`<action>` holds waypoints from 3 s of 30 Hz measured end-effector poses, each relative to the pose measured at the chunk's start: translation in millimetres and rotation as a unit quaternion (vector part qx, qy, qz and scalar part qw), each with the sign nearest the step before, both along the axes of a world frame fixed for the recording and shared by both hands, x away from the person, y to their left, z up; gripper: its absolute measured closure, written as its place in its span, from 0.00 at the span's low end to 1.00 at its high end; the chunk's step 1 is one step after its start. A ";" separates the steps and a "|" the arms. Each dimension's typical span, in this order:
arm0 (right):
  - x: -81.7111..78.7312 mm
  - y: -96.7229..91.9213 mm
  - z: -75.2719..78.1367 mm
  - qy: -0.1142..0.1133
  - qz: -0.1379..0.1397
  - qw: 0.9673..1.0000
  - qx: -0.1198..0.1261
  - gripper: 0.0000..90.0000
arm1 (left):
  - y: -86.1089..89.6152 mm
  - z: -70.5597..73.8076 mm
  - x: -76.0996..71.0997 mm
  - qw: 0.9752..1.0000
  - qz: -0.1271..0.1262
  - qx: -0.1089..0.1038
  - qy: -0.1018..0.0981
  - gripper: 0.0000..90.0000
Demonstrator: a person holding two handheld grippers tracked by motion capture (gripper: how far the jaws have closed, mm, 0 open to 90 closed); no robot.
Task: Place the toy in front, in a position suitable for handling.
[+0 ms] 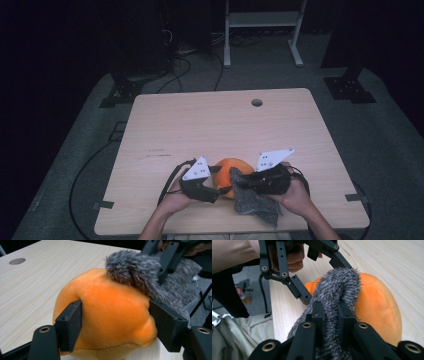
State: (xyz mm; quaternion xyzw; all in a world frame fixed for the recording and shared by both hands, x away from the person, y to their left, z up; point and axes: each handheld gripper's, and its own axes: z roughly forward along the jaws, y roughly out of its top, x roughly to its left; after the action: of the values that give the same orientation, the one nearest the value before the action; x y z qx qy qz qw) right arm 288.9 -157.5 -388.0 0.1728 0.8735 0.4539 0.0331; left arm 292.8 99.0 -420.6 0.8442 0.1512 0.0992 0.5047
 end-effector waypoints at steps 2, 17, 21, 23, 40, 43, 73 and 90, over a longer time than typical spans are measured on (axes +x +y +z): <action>2.1 -3.3 -1.2 -0.002 -0.009 1.000 -0.001 0.87 | 3.2 -1.9 2.6 1.000 0.006 0.000 0.005 0.33; 7.0 -7.6 -17.9 0.000 -0.047 0.999 -0.014 0.87 | 10.6 -5.6 7.6 0.999 0.030 -0.009 0.018 0.27; 11.4 -14.2 -26.4 0.013 -0.060 0.998 -0.033 0.87 | 24.9 -8.4 13.7 0.998 0.048 -0.003 0.039 0.29; 13.3 -16.9 -29.6 0.024 -0.064 0.997 -0.026 0.87 | 26.6 -8.1 14.2 0.998 0.047 -0.011 0.042 0.28; 13.0 -12.0 -34.7 0.035 -0.066 0.997 -0.033 0.86 | 17.9 -8.9 12.4 0.998 0.055 -0.004 0.033 0.27; 8.9 -8.2 -28.9 0.024 -0.060 0.998 -0.016 0.86 | 19.8 -8.8 13.4 0.998 0.055 -0.006 0.039 0.27; 26.6 -31.8 -30.2 0.057 -0.123 0.990 0.031 0.86 | -10.2 -4.8 5.9 0.995 0.088 -0.041 -0.007 0.30; 14.9 -14.1 -27.4 0.037 -0.069 0.997 0.016 0.86 | -0.8 -4.2 9.9 0.994 0.099 -0.040 -0.010 0.41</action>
State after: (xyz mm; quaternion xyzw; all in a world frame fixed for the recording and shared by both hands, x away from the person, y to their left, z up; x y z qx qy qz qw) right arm 303.8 -171.6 -415.3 0.2502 0.8526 0.4579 0.0288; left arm 302.7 98.2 -424.8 0.8030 0.2325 0.1508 0.5276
